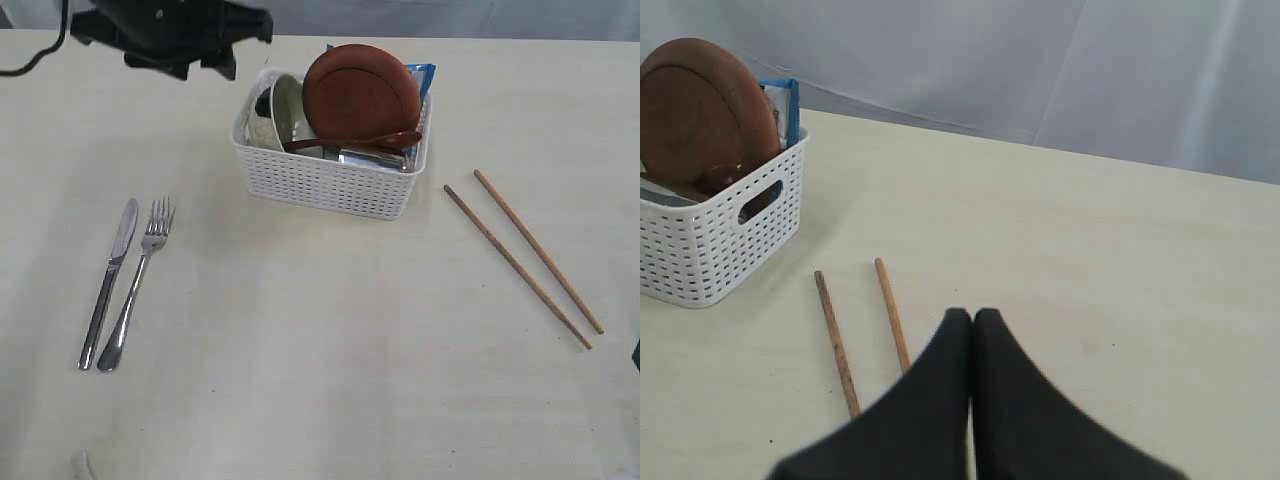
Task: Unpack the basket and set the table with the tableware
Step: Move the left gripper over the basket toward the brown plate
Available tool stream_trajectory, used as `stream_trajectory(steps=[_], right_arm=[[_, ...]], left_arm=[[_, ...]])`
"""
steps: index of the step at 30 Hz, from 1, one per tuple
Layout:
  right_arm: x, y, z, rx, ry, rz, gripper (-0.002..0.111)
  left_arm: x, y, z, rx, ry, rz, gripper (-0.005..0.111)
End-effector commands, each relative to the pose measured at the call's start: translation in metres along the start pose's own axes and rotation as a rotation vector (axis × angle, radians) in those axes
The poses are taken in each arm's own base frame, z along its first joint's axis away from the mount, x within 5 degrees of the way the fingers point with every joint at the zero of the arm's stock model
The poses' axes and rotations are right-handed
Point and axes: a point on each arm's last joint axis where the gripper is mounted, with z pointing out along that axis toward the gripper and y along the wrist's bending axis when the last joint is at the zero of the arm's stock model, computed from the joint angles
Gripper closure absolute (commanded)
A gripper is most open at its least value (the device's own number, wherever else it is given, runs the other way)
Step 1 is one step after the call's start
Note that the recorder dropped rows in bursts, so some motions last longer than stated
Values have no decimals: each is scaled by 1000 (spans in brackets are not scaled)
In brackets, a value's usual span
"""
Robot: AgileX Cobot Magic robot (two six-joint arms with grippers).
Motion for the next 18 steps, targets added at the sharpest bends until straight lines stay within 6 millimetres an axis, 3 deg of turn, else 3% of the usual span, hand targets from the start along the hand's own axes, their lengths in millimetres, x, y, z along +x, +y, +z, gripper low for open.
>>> stream_trajectory(steps=[1,6,15,18], right_arm=[[1,-1,0,10,-4,-5,109],[1,-1,0,10,-4,-5,109],[1,-1,0,10,-4,-5,109],[1,-1,0,10,-4,-5,109]], left_arm=[[-22,-15,2,70,-6,18,56],[-25,-33,22,105,-10,162,56],[2,-119,32,219,-269,1021,57],[16,-137,43,236,-289,1168,57]])
